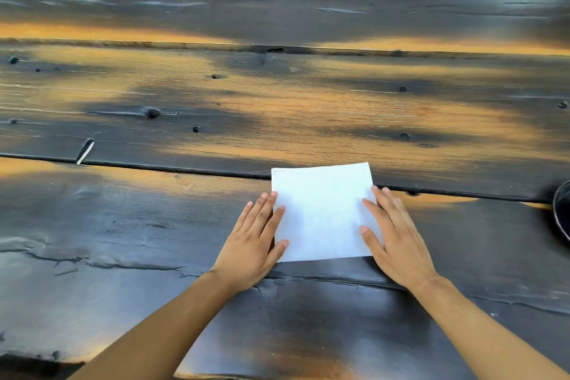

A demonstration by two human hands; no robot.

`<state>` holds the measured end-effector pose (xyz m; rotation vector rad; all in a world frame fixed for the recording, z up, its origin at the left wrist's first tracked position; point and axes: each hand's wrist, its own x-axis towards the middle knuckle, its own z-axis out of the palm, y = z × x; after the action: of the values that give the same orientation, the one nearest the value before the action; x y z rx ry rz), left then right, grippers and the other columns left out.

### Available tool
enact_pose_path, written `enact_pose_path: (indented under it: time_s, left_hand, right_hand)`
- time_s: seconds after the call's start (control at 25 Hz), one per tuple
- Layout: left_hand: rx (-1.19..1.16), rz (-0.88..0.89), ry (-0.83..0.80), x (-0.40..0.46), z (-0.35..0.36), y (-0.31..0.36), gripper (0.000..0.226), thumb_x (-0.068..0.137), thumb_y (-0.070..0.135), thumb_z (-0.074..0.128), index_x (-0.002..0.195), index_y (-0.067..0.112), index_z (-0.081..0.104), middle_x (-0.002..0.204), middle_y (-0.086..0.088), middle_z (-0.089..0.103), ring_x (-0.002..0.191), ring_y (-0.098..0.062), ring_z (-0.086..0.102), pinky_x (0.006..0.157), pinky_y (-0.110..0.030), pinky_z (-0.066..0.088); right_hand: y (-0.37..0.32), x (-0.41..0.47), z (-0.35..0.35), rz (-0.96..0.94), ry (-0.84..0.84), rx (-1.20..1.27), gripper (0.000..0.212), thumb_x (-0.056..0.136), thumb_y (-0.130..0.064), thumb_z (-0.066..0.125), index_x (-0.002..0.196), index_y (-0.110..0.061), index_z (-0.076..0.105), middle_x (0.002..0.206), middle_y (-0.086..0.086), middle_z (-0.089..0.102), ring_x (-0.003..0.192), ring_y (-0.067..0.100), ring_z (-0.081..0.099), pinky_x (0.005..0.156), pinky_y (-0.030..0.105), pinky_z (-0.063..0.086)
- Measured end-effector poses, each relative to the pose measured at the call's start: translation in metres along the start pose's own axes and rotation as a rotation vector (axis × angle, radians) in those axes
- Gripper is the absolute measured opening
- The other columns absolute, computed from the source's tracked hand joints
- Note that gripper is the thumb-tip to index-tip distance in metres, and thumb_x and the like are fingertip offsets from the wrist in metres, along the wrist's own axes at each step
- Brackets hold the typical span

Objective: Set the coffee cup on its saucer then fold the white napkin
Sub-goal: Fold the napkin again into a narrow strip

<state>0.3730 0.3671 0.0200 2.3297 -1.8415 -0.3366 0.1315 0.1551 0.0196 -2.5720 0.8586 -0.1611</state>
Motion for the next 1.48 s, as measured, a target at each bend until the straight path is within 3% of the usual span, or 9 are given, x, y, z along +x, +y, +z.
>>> enact_pose_path:
  time_s: [0.08, 0.2, 0.44, 0.72, 1.04, 1.24, 1.36, 1.4, 1.48]
  left_hand:
    - [0.031, 0.189, 0.054, -0.009, -0.005, 0.000, 0.054, 0.101, 0.048, 0.050, 0.139, 0.010, 0.056, 0.157, -0.014, 0.043, 0.149, -0.029, 0.034, 0.122, -0.048, 0.026]
    - [0.118, 0.365, 0.110, -0.018, -0.003, -0.002, 0.033, 0.098, 0.039, 0.059, 0.109, 0.009, 0.070, 0.127, -0.011, 0.066, 0.126, -0.030, 0.059, 0.114, -0.047, 0.041]
    - [0.256, 0.446, 0.185, -0.023, 0.004, -0.003, 0.021, 0.096, 0.023, 0.062, 0.105, 0.007, 0.072, 0.114, -0.010, 0.070, 0.116, -0.033, 0.065, 0.102, -0.042, 0.052]
    - [0.239, 0.424, 0.242, -0.015, 0.005, 0.002, 0.016, 0.093, 0.014, 0.062, 0.092, 0.003, 0.073, 0.103, -0.012, 0.071, 0.119, -0.038, 0.065, 0.107, -0.050, 0.049]
    - [0.013, 0.315, 0.130, -0.009, -0.006, 0.003, 0.018, 0.091, 0.011, 0.041, 0.087, 0.007, 0.058, 0.119, -0.019, 0.066, 0.131, -0.034, 0.056, 0.113, -0.048, 0.043]
    - [-0.288, 0.173, 0.075, -0.011, -0.014, -0.002, 0.025, 0.097, 0.018, 0.039, 0.101, 0.004, 0.060, 0.119, -0.014, 0.069, 0.127, -0.024, 0.058, 0.112, -0.038, 0.042]
    - [-0.513, -0.185, 0.076, -0.004, -0.022, 0.006, 0.033, 0.098, 0.037, 0.032, 0.099, 0.013, 0.055, 0.108, 0.002, 0.074, 0.088, -0.017, 0.067, 0.079, -0.034, 0.048]
    - [-0.538, -0.276, 0.100, 0.000, -0.024, 0.009, 0.031, 0.096, 0.043, 0.031, 0.095, 0.019, 0.050, 0.089, 0.010, 0.072, 0.067, -0.011, 0.059, 0.065, -0.033, 0.042]
    - [-0.552, -0.396, 0.162, 0.012, -0.029, 0.010, 0.026, 0.097, 0.045, 0.033, 0.092, 0.022, 0.045, 0.057, 0.011, 0.052, 0.048, -0.014, 0.044, 0.055, -0.033, 0.028]
  right_hand:
    - [0.006, -0.008, -0.008, -0.165, -0.024, 0.012, 0.043, 0.093, -0.031, 0.055, 0.132, -0.016, 0.061, 0.153, 0.002, 0.045, 0.151, 0.018, 0.027, 0.124, 0.047, 0.022]
    - [0.017, -0.018, -0.011, -0.287, -0.122, -0.057, 0.041, 0.083, -0.025, 0.061, 0.123, -0.016, 0.066, 0.144, 0.002, 0.053, 0.147, 0.019, 0.036, 0.125, 0.043, 0.022]
    - [0.032, -0.014, -0.025, -0.333, -0.208, -0.135, 0.032, 0.086, -0.026, 0.059, 0.117, -0.024, 0.067, 0.149, -0.005, 0.051, 0.147, 0.010, 0.036, 0.126, 0.033, 0.018]
    - [0.045, -0.012, -0.022, -0.525, -0.061, -0.245, 0.021, 0.089, -0.028, 0.060, 0.090, -0.017, 0.078, 0.131, 0.006, 0.069, 0.130, 0.021, 0.059, 0.116, 0.043, 0.035]
    - [0.029, -0.004, -0.024, -0.476, -0.004, -0.099, 0.020, 0.087, -0.014, 0.049, 0.077, -0.012, 0.066, 0.117, 0.004, 0.075, 0.127, 0.017, 0.062, 0.116, 0.041, 0.038]
    - [0.026, -0.011, -0.024, -0.297, -0.111, 0.101, 0.032, 0.090, -0.021, 0.040, 0.105, -0.011, 0.066, 0.120, 0.001, 0.073, 0.130, 0.016, 0.052, 0.107, 0.028, 0.040]
    - [0.013, -0.007, -0.031, -0.011, -0.126, 0.247, 0.039, 0.093, -0.036, 0.029, 0.103, -0.020, 0.063, 0.095, -0.003, 0.075, 0.096, 0.020, 0.065, 0.082, 0.040, 0.050]
    - [0.008, -0.004, -0.033, 0.068, -0.127, 0.270, 0.034, 0.092, -0.042, 0.026, 0.097, -0.026, 0.056, 0.078, -0.005, 0.069, 0.076, 0.025, 0.062, 0.069, 0.042, 0.048]
    - [-0.002, 0.005, -0.035, 0.172, -0.116, 0.311, 0.027, 0.093, -0.046, 0.024, 0.091, -0.029, 0.045, 0.060, -0.002, 0.055, 0.060, 0.030, 0.052, 0.058, 0.045, 0.043]
